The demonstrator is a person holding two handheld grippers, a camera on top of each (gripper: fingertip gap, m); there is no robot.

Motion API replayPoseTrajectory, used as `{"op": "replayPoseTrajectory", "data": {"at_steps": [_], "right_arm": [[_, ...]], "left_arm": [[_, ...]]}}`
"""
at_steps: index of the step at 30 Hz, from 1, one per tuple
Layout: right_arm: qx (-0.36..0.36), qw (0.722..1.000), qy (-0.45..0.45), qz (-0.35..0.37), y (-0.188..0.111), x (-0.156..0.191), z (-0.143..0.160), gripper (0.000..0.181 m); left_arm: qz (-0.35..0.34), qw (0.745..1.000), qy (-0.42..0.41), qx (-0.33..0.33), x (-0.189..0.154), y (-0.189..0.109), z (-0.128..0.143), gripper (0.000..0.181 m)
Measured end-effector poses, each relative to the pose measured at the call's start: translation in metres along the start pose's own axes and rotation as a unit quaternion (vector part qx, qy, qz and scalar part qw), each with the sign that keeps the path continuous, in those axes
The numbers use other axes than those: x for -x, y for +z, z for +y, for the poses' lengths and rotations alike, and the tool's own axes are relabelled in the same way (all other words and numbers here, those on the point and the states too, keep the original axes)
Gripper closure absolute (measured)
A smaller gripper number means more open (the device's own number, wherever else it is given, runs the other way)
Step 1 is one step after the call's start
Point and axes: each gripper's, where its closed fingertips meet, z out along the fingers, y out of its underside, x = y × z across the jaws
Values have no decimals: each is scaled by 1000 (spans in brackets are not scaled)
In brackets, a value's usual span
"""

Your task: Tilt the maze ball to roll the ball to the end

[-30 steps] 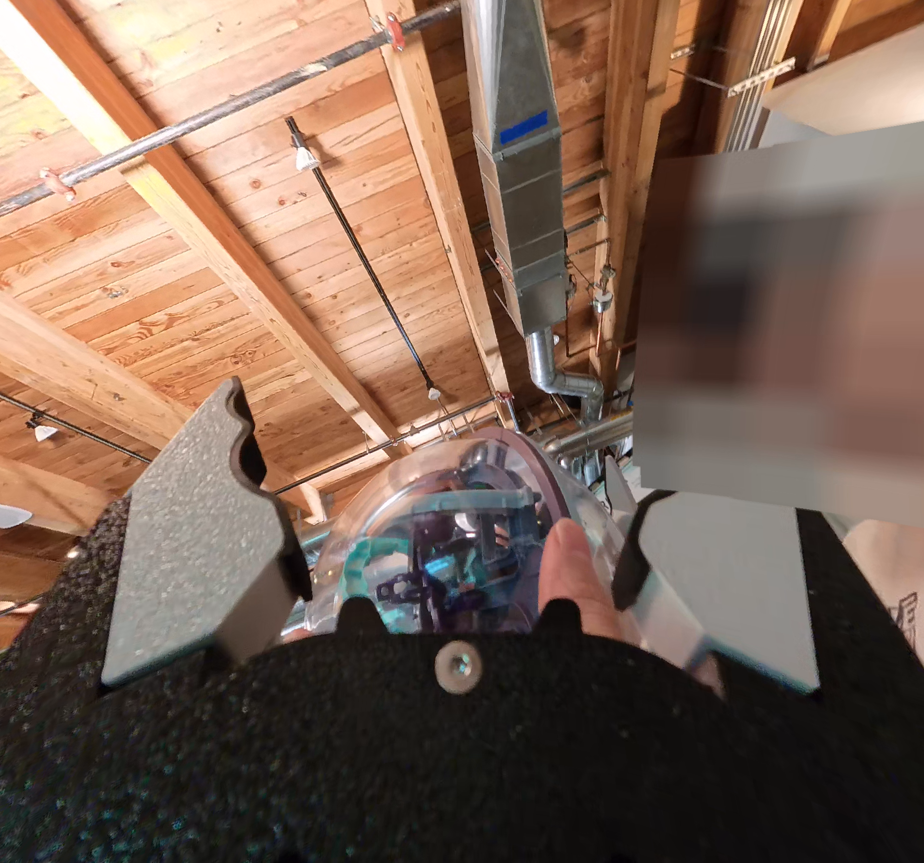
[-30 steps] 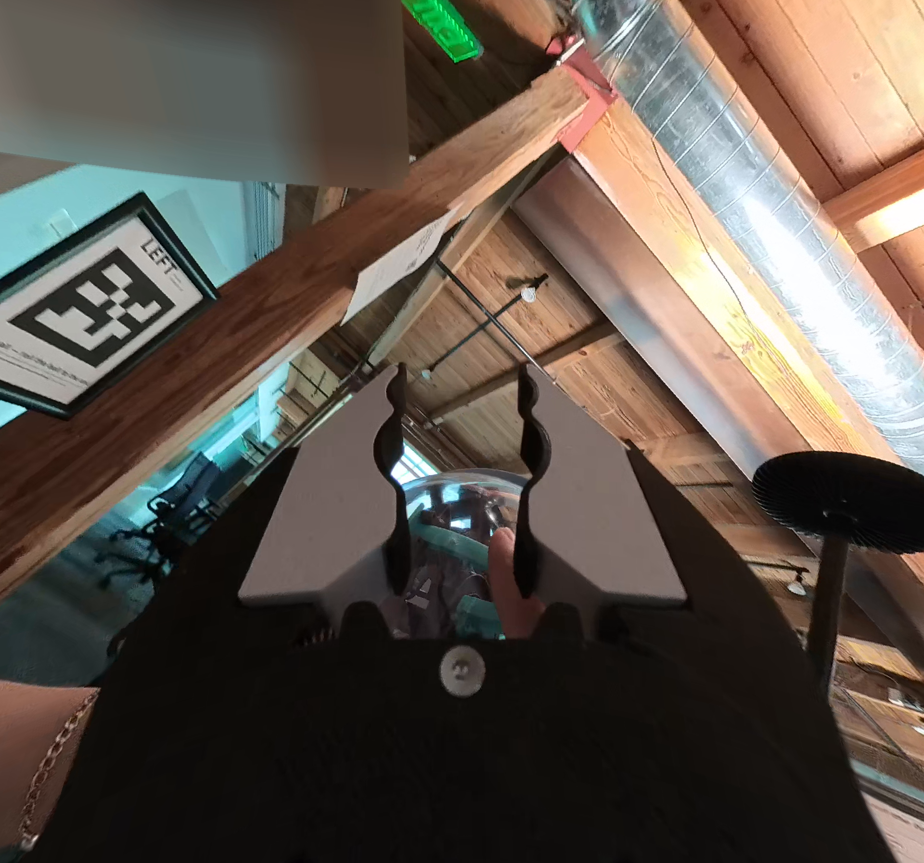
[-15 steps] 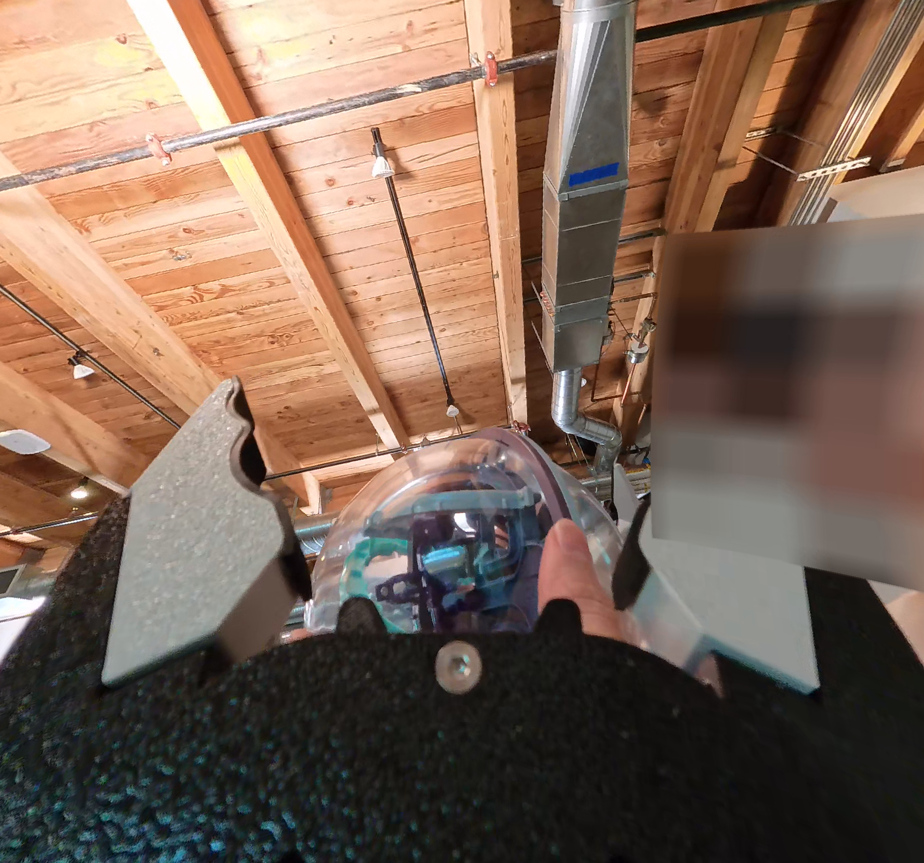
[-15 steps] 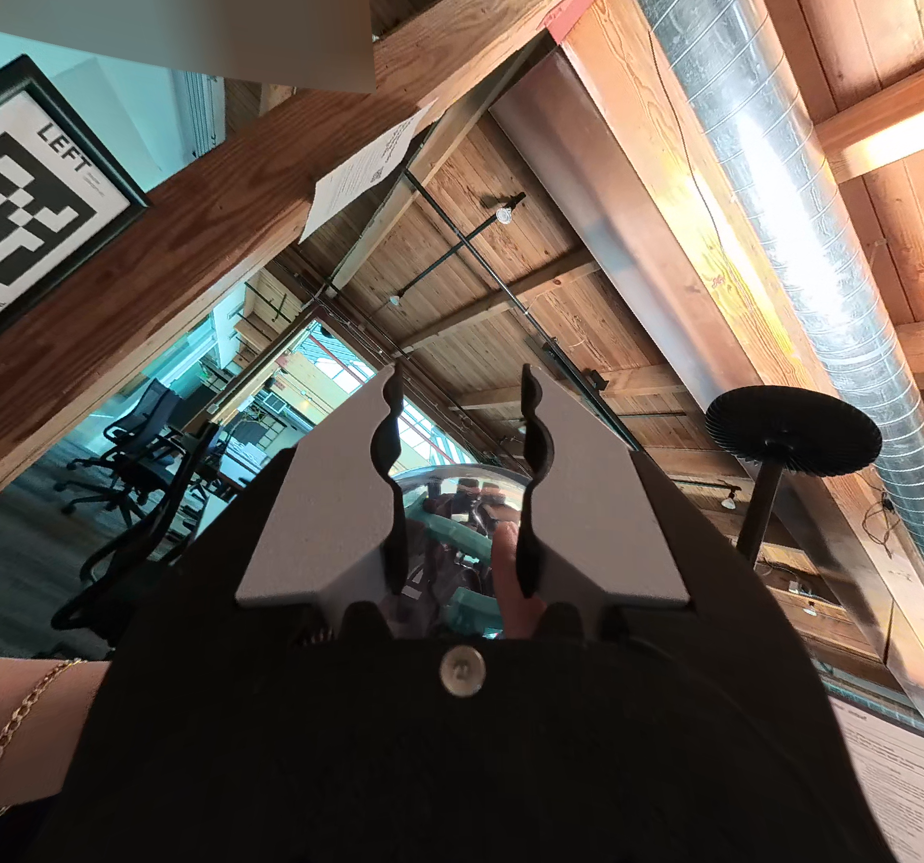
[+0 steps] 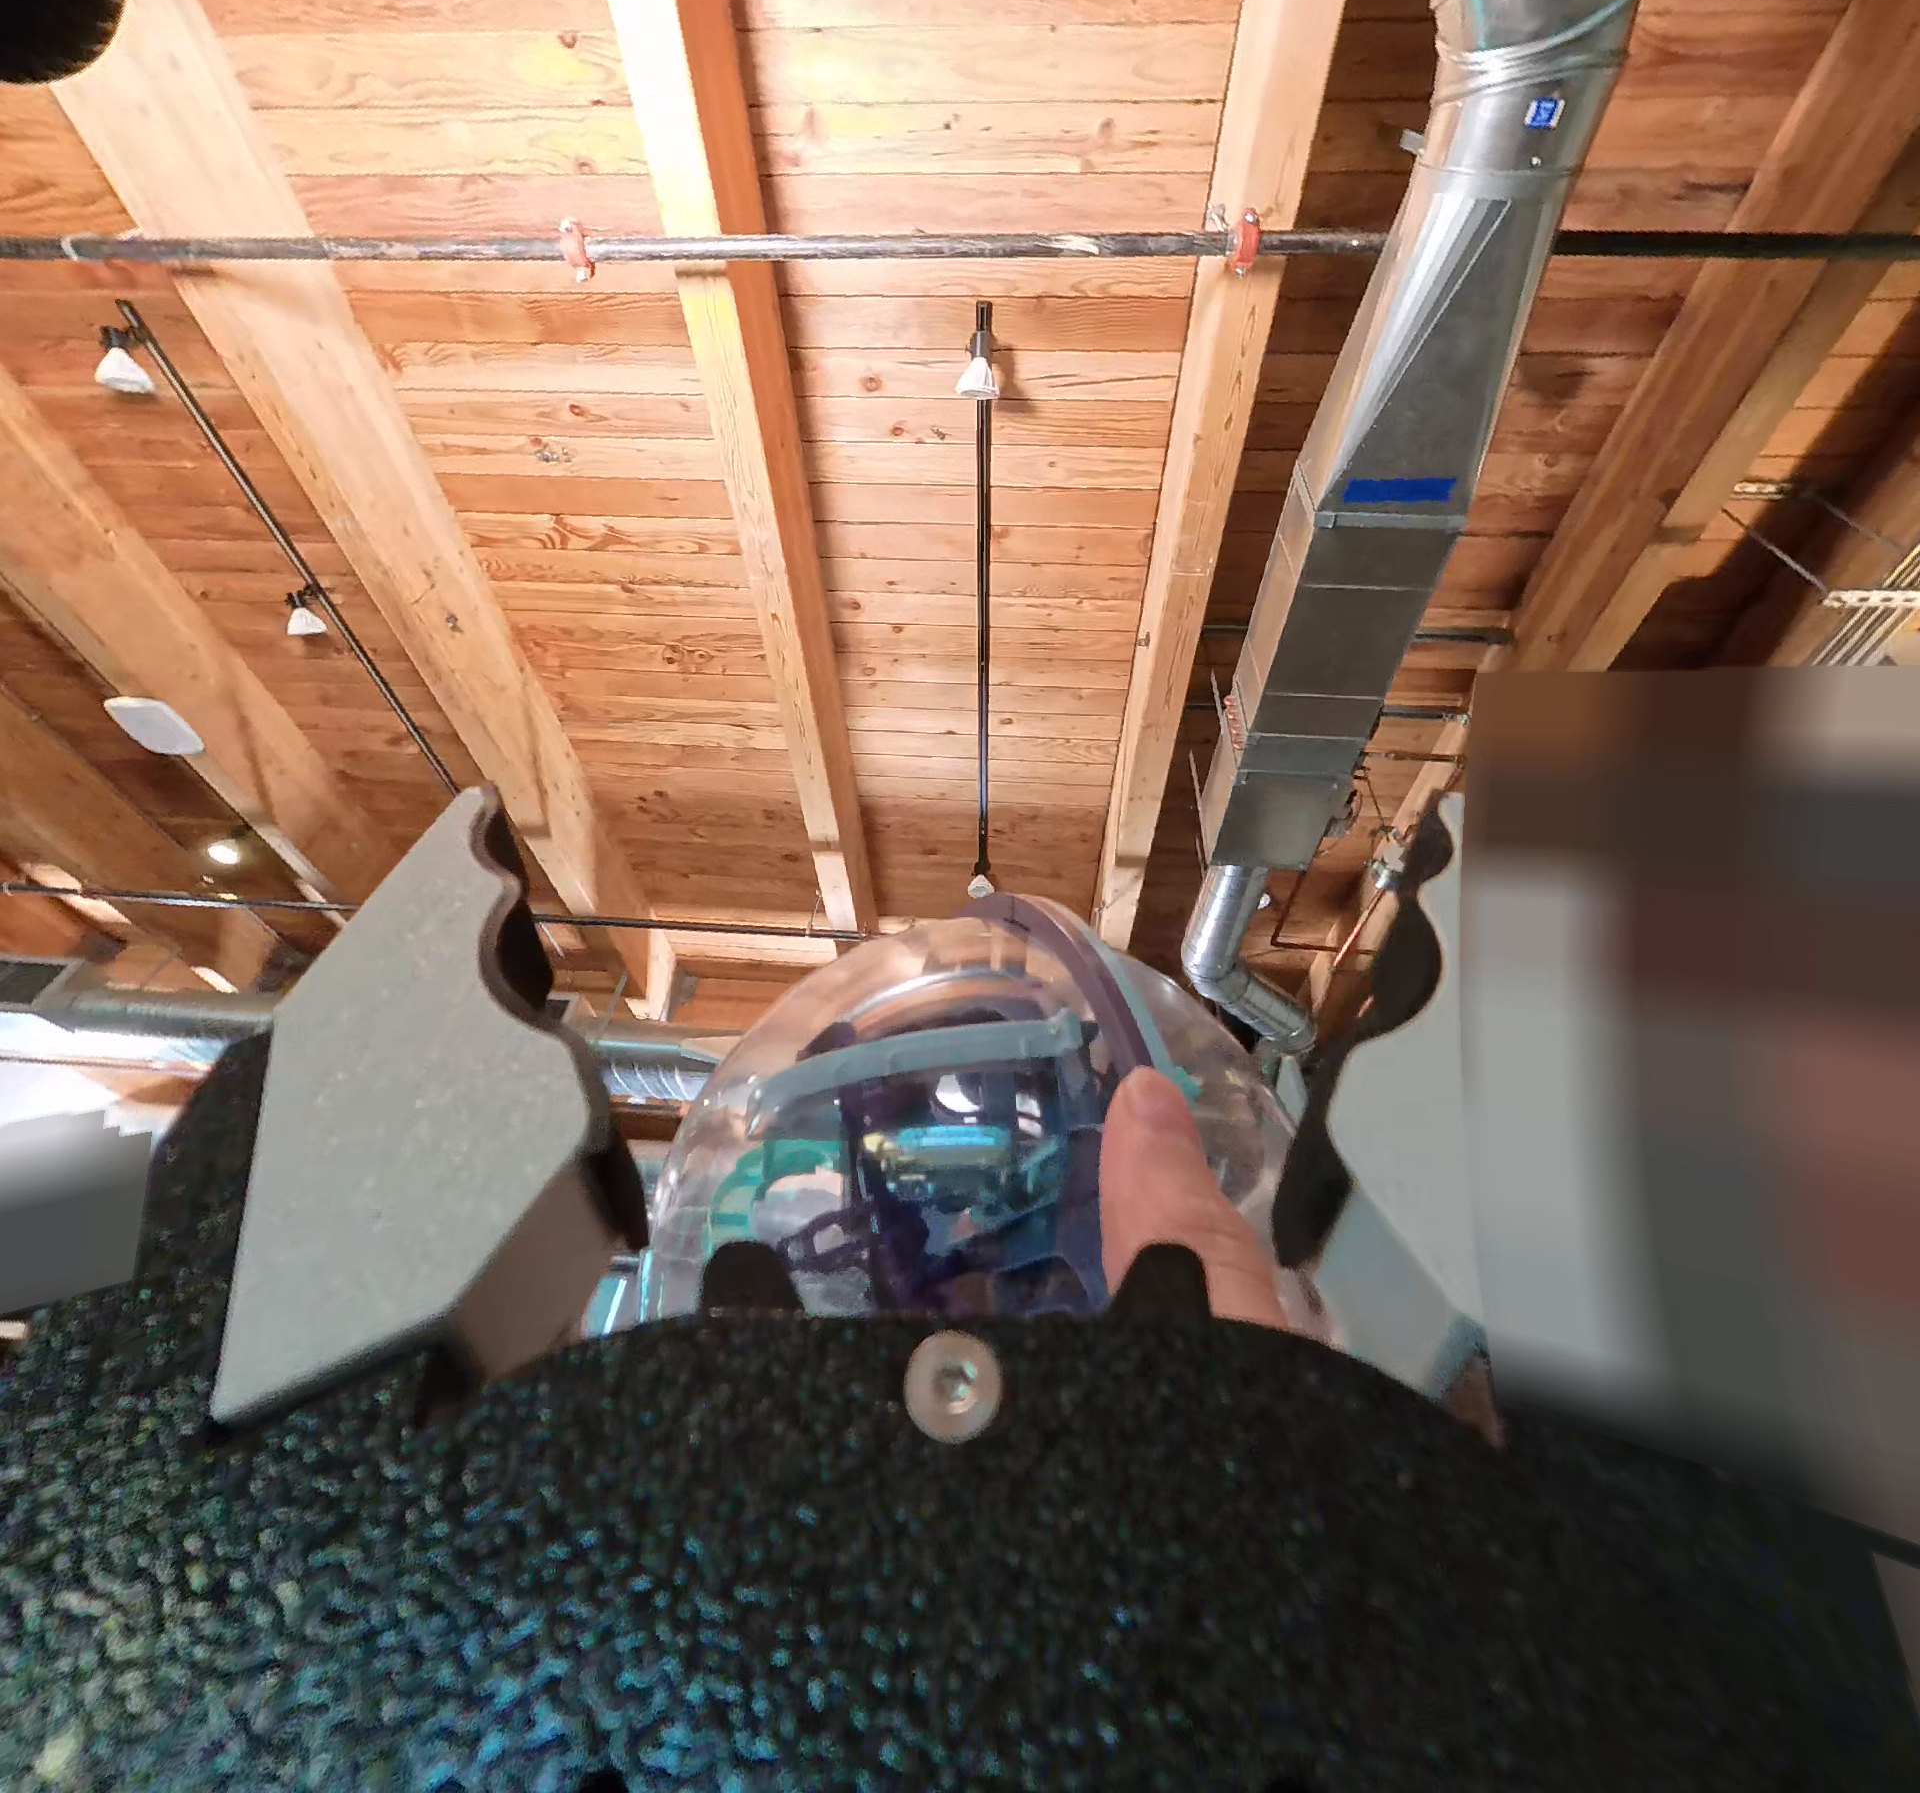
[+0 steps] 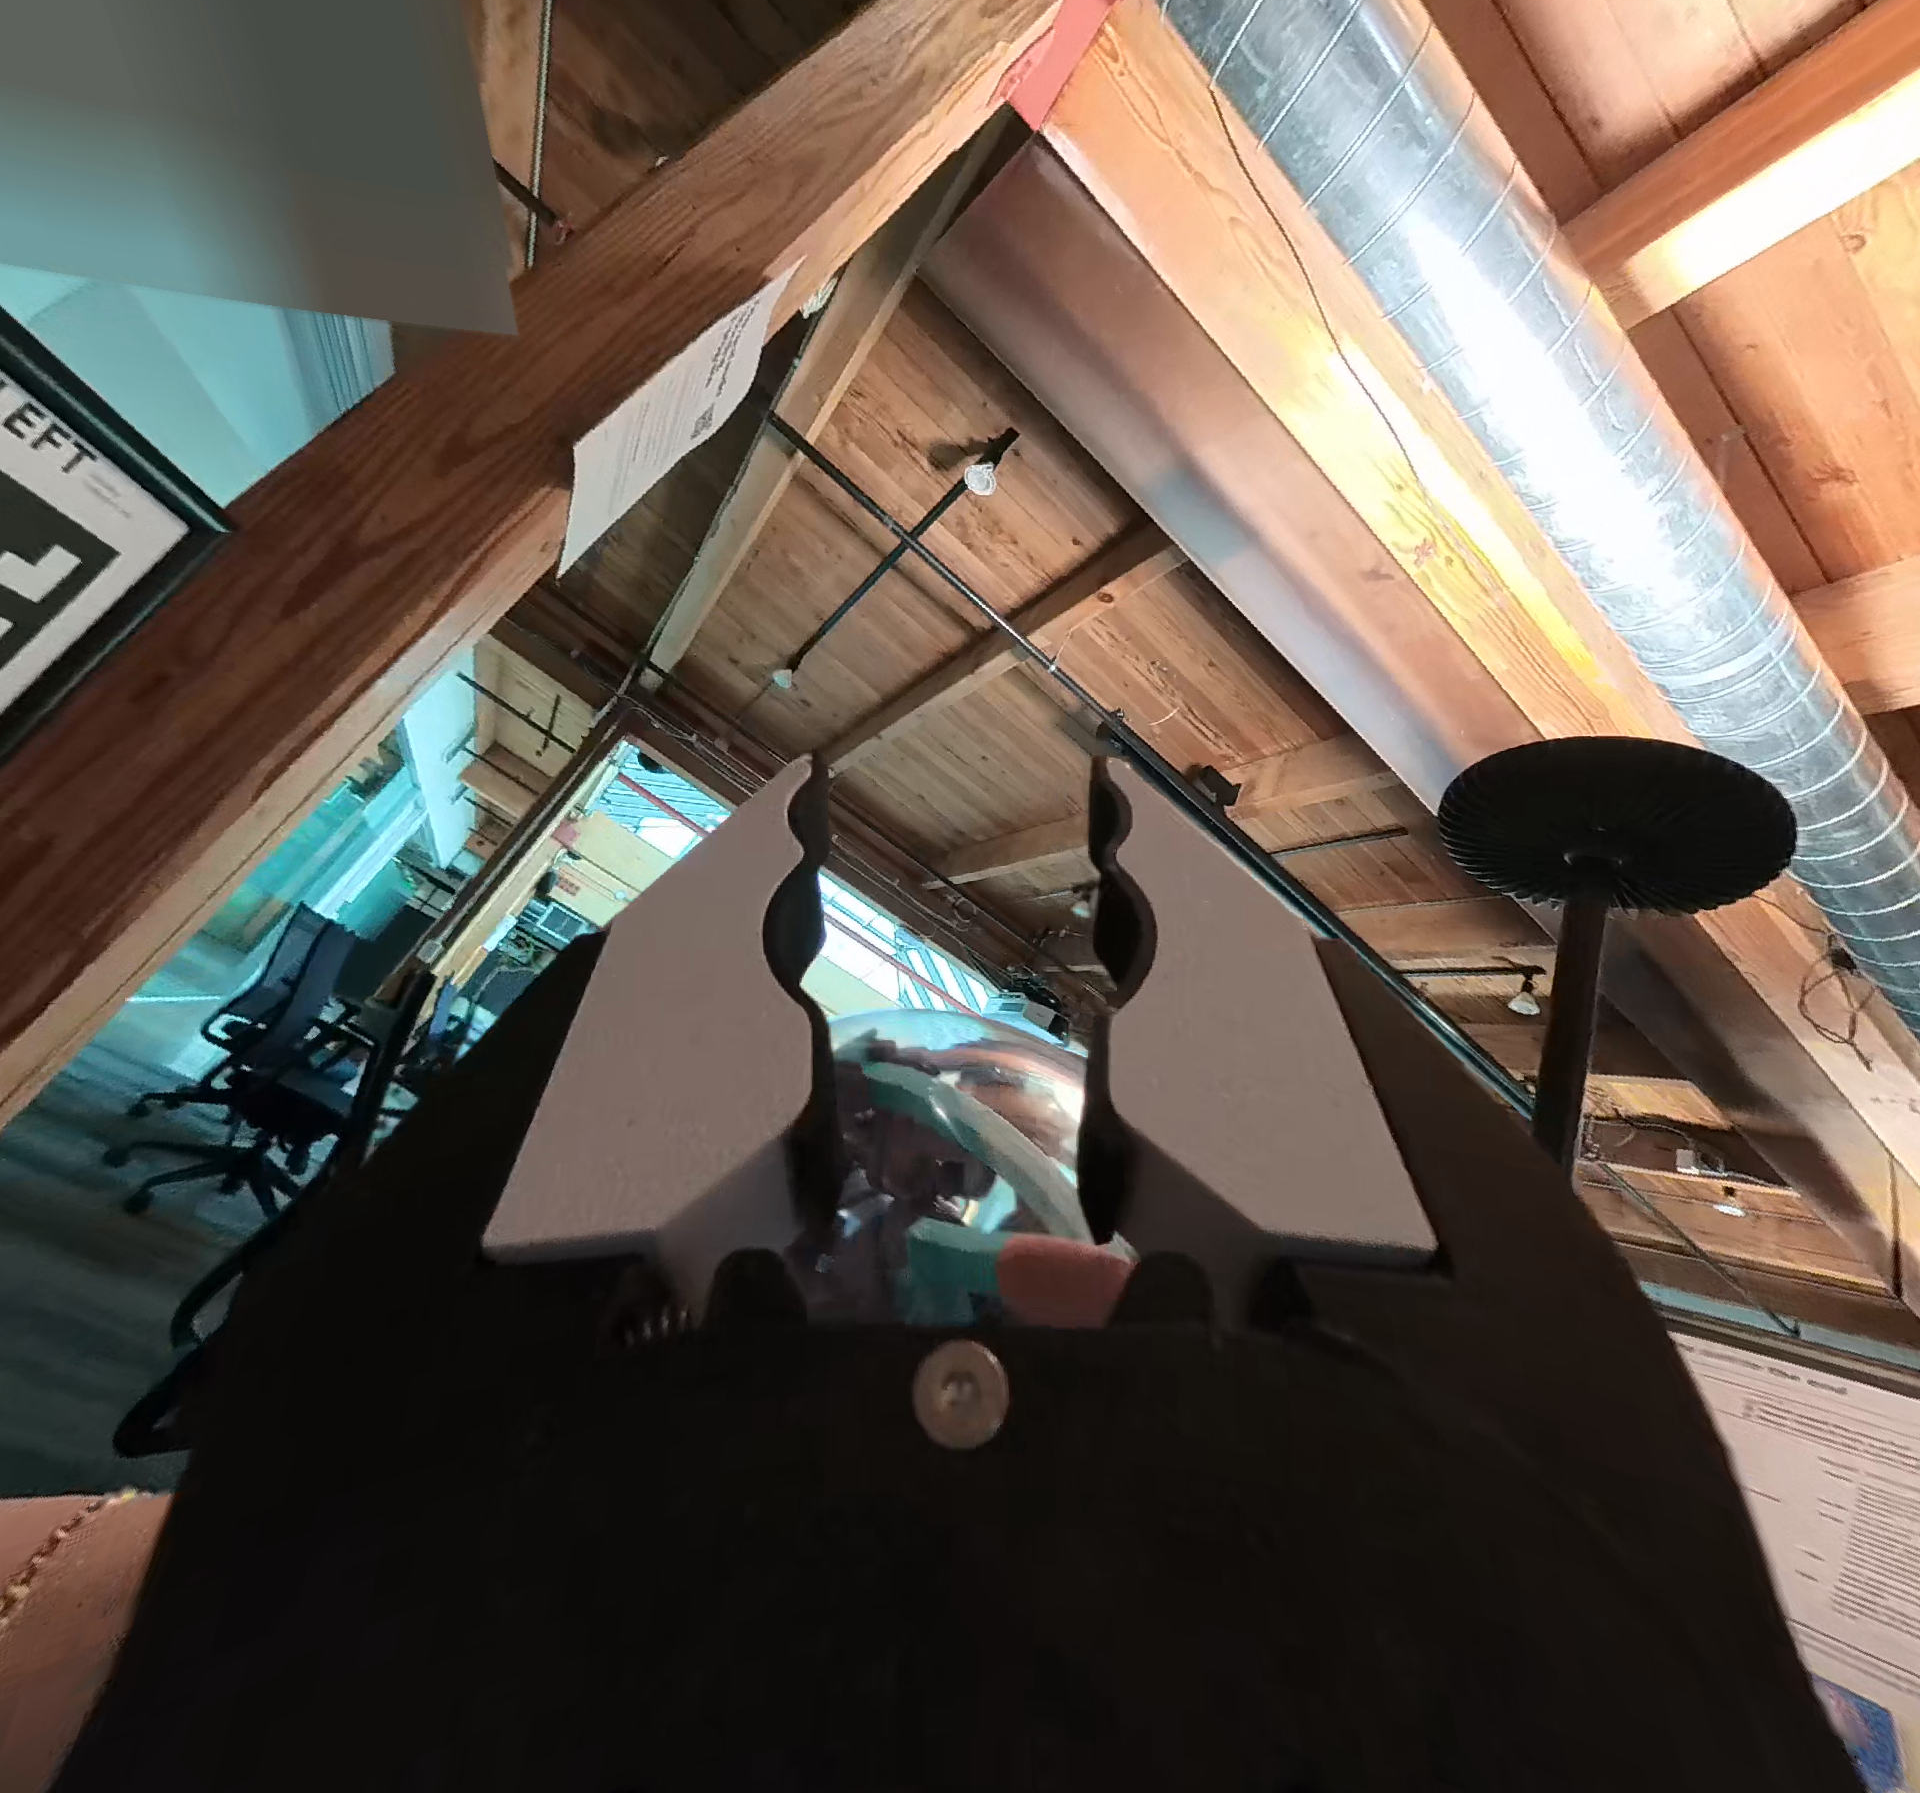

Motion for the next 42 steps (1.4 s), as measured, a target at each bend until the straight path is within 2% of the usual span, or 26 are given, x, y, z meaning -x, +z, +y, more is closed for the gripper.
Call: {"op": "replayPoseTrajectory", "data": {"at_steps": [3, 5, 15, 18, 21, 26, 30, 34, 42], "right_arm": [[24, 999, -32, 0, -2, -5, 15, 119], [35, 999, -32, -9, -5, -5, 24, 123], [89, 993, 79, -3, -24, -29, 74, 99], [110, 987, 114, -12, -28, -27, 89, 100], [130, 984, 125, -11, -31, -27, 102, 92], [149, 978, 149, -4, -38, -32, 116, 89], [158, 967, 196, 25, -49, -46, 131, 93], [185, 952, 238, 58, -66, -58, 157, 92], [256, 922, 276, 93, -86, -62, 197, 90]], "left_arm": [[-12, 999, -27, 21, 7, 0, 10, 25], [-27, 998, -35, 36, 14, -3, 16, 25], [-80, 991, -41, 103, 46, -22, 34, 25], [-88, 988, -42, 116, 53, -29, 36, 24], [-90, 986, -48, 136, 57, -34, 41, 24], [-85, 980, -44, 173, 58, -38, 50, 24], [-79, 969, -22, 233, 55, -42, 69, 23], [-105, 948, 17, 300, 66, -55, 90, 24], [-146, 925, 28, 349, 89, -83, 102, 25]]}}
